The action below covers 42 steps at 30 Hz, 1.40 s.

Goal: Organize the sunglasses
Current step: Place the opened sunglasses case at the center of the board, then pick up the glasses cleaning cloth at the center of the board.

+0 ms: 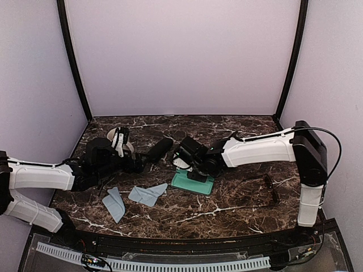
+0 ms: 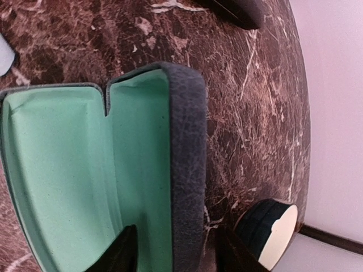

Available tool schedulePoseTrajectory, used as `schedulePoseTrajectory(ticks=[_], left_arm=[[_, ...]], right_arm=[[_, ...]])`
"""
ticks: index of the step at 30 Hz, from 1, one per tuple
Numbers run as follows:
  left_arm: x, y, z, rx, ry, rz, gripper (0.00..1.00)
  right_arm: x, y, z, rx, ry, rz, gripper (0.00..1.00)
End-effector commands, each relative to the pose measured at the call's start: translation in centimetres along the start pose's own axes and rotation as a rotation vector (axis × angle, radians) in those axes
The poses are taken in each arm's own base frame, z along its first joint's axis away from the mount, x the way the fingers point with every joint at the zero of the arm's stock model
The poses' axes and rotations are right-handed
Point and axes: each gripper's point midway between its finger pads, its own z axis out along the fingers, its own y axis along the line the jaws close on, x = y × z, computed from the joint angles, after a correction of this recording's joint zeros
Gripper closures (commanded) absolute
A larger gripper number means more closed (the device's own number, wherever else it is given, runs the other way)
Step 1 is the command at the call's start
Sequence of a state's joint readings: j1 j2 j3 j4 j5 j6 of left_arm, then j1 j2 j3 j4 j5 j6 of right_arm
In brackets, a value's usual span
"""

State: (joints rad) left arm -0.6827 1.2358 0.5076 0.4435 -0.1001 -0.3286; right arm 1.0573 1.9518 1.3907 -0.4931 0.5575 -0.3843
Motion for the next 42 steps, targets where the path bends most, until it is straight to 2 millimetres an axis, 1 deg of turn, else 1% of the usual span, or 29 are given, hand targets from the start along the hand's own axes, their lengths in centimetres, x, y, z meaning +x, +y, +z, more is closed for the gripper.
schedulePoseTrajectory(ticks=[1,3,5,7,10,12,16,19,22,24,26,30,33,35,38,40,42], left_arm=[[0.2,0.8,-0.6,-0.032,0.003,0.003,0.01],[0.6,1.0,-0.7,-0.044,0.014,0.008,0.01],[1.1,1.4,-0.8,-0.056,0.028,0.016,0.02],[1.8,1.7,-0.9,-0.074,0.044,0.021,0.03],[3.1,2.3,-1.3,-0.105,0.073,0.041,0.06],[4.1,2.6,-1.7,-0.117,0.098,0.041,0.08],[6.3,2.5,-2.7,-0.102,0.154,-0.006,0.18],[7.9,1.9,-3.3,-0.087,0.198,-0.011,0.31],[9.1,1.1,-3.8,-0.065,0.244,-0.018,0.42],[9.8,0.4,-4.0,-0.033,0.268,-0.016,0.49],[10.6,-0.2,-4.2,-0.003,0.292,-0.007,0.54],[11.6,-0.8,-4.3,0.008,0.336,-0.012,0.55],[12.1,-0.1,-4.8,-0.057,0.362,-0.054,0.58],[12.7,0.9,-5.8,-0.131,0.391,-0.074,0.59],[12.6,1.7,-6.8,-0.193,0.389,-0.083,0.59],[12.5,1.6,-7.0,-0.183,0.39,-0.07,0.58],[12.3,1.1,-6.8,-0.153,0.39,-0.05,0.58]], right_arm=[[-1.9,-1.2,-2.4,-0.006,-0.094,0.065,0.42],[-2.5,-1.5,-3.2,-0.017,-0.129,0.086,0.34],[-3.2,-2.0,-4.3,-0.029,-0.174,0.111,0.25],[-3.9,-2.2,-5.2,-0.051,-0.214,0.131,0.2],[-5.0,-2.5,-6.8,-0.086,-0.279,0.169,0.19],[-6.0,-2.3,-7.9,-0.138,-0.341,0.201,0.21],[-8.1,-0.2,-9.3,-0.303,-0.449,0.261,0.28],[-9.2,1.7,-9.4,-0.418,-0.491,0.32,0.34],[-9.6,3.0,-9.1,-0.489,-0.503,0.371,0.39],[-9.7,3.6,-8.8,-0.517,-0.502,0.397,0.41],[-9.6,4.0,-8.7,-0.536,-0.503,0.42,0.43],[-9.7,4.7,-8.7,-0.579,-0.503,0.451,0.45],[-9.5,5.4,-8.4,-0.609,-0.488,0.469,0.47],[-9.3,5.8,-8.2,-0.621,-0.481,0.477,0.47],[-9.3,6.3,-8.2,-0.642,-0.483,0.486,0.48],[-9.3,6.5,-7.9,-0.649,-0.476,0.487,0.48],[-9.3,6.7,-7.7,-0.651,-0.471,0.486,0.48]])
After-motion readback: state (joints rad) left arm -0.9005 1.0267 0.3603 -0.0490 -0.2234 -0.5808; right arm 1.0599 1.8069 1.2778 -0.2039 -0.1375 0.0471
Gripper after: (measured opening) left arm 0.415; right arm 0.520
